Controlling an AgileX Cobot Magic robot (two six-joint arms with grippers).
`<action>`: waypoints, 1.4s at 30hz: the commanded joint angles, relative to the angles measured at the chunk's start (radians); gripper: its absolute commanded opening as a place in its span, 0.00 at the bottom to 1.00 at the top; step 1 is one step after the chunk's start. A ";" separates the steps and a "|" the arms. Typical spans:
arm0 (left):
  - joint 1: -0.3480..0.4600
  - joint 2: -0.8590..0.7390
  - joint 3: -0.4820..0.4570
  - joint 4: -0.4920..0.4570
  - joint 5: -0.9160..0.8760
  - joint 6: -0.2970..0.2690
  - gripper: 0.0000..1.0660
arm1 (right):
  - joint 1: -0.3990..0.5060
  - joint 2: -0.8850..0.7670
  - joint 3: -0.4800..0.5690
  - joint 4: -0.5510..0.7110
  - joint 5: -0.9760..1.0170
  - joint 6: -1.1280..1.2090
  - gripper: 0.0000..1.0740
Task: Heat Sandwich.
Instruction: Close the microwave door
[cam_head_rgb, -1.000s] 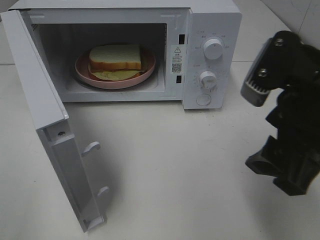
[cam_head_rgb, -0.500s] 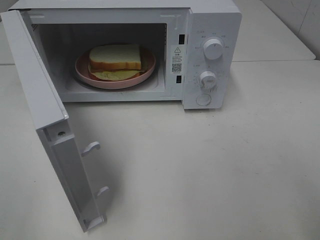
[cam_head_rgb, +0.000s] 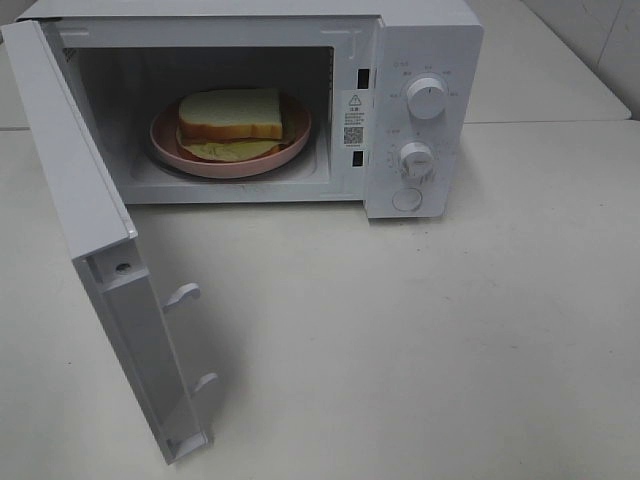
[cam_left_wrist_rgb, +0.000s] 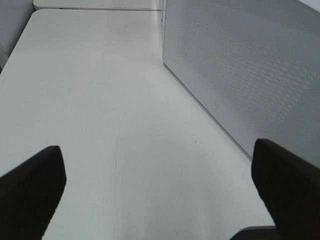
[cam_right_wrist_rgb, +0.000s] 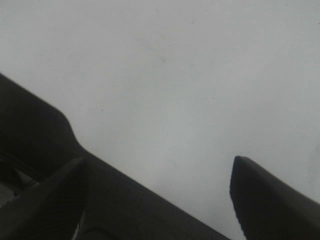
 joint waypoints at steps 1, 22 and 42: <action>-0.005 -0.022 0.003 -0.002 -0.007 -0.004 0.90 | -0.104 -0.071 0.045 -0.001 -0.067 0.010 0.71; -0.005 -0.022 0.003 -0.002 -0.007 -0.004 0.90 | -0.395 -0.279 0.079 0.024 -0.201 0.014 0.70; -0.005 -0.022 0.003 -0.002 -0.007 -0.004 0.90 | -0.442 -0.492 0.135 0.052 -0.170 0.013 0.69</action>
